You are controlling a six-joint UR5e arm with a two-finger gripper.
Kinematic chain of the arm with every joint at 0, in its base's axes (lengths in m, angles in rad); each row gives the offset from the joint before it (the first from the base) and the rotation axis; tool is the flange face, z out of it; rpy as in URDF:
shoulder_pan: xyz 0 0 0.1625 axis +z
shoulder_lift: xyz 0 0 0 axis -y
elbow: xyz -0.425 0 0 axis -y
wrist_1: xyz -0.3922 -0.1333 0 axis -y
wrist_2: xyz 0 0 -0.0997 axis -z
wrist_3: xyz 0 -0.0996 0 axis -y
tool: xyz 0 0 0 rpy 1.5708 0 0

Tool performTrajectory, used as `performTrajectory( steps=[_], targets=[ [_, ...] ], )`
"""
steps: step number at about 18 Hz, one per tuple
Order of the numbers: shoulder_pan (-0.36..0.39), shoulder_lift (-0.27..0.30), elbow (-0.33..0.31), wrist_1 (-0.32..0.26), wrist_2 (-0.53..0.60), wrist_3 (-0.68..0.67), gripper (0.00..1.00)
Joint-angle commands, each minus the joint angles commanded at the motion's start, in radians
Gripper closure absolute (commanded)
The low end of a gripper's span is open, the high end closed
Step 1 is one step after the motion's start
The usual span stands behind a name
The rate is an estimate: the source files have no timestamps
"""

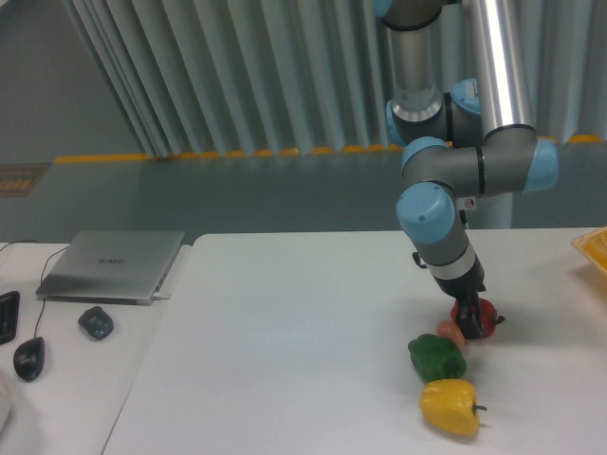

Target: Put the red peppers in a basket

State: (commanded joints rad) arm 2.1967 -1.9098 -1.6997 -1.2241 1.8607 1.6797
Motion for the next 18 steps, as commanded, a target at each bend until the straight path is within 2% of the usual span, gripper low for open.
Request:
performTrajectory(
  steps=[8, 10, 14, 15, 17, 18],
  targets=[
    [-0.009, -0.028, -0.015, 0.005, 0.015, -0.009, 0.01],
    [-0.011, -0.035, -0.015, 0.006, 0.035, -0.014, 0.15],
    [-0.009, -0.037, -0.015, 0.006, 0.037, -0.014, 0.56],
    [-0.009, -0.035, -0.015, 0.006, 0.035, -0.015, 0.58],
    [-0.008, -0.034, -0.015, 0.008, 0.034, -0.015, 0.71],
    [-0.005, -0.032, -0.015, 0.011, 0.032, -0.014, 0.72]
  ],
)
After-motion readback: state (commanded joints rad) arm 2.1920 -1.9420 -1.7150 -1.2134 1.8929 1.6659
